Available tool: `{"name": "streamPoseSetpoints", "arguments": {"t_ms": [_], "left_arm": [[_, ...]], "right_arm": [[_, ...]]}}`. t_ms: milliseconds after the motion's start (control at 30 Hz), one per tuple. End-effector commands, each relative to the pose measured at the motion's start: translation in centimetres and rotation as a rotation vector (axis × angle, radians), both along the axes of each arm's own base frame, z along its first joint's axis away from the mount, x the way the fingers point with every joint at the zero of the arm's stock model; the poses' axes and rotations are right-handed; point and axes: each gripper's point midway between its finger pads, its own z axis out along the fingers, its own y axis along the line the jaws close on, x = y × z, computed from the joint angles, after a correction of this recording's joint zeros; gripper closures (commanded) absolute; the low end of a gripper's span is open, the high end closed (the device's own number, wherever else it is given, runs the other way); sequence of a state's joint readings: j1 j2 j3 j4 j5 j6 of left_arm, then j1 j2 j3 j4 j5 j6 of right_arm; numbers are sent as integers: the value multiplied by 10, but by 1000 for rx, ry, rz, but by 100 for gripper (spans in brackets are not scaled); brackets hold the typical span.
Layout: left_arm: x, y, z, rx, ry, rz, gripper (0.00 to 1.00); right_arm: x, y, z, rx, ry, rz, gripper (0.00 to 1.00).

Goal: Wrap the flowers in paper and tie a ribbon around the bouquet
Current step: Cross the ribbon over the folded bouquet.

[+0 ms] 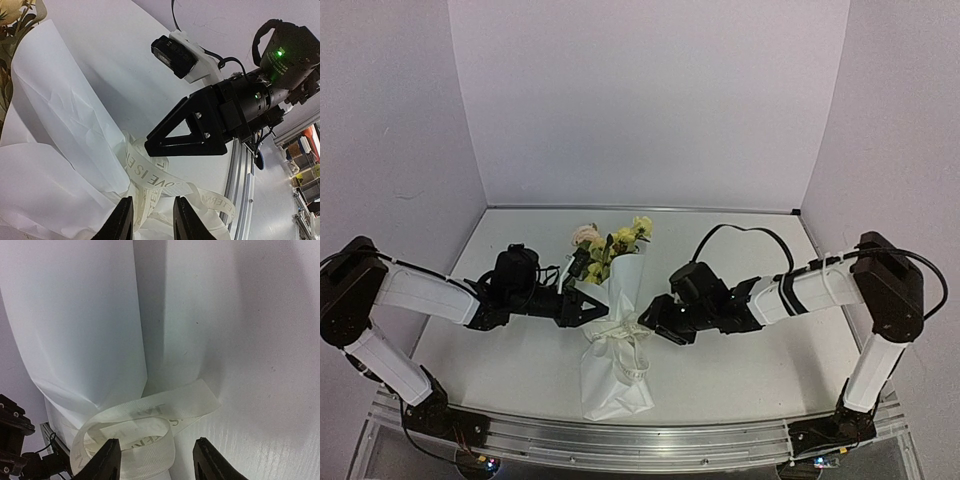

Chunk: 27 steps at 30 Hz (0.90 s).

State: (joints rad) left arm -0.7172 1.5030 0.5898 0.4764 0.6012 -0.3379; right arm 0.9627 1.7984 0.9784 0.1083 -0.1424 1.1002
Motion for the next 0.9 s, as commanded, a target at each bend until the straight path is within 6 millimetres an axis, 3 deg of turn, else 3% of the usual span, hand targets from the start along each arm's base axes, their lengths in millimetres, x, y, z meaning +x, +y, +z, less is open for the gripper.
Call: {"name": "streamPoseSetpoints", "arguments": {"t_ms": [0,267,500,633,867], "left_arm": [[6,-4,27,-39,-59,-16,70],[7,-5,31,-40,-63,-22,70],[7,-8,41,-43,-82,-45,70],[7,-12,48,-48,-108,-76,71],[11,-17,65,-60,-188,-100,70]], "right_arm": [[6,12,7,95,0,-23,51],[6,22,13,153,21,-25,73],[7,0,34,54,-32,-45,99],[5,-8,54,-63,-89,-1,100],[-3,9,90,-201,-208,142,100]]}}
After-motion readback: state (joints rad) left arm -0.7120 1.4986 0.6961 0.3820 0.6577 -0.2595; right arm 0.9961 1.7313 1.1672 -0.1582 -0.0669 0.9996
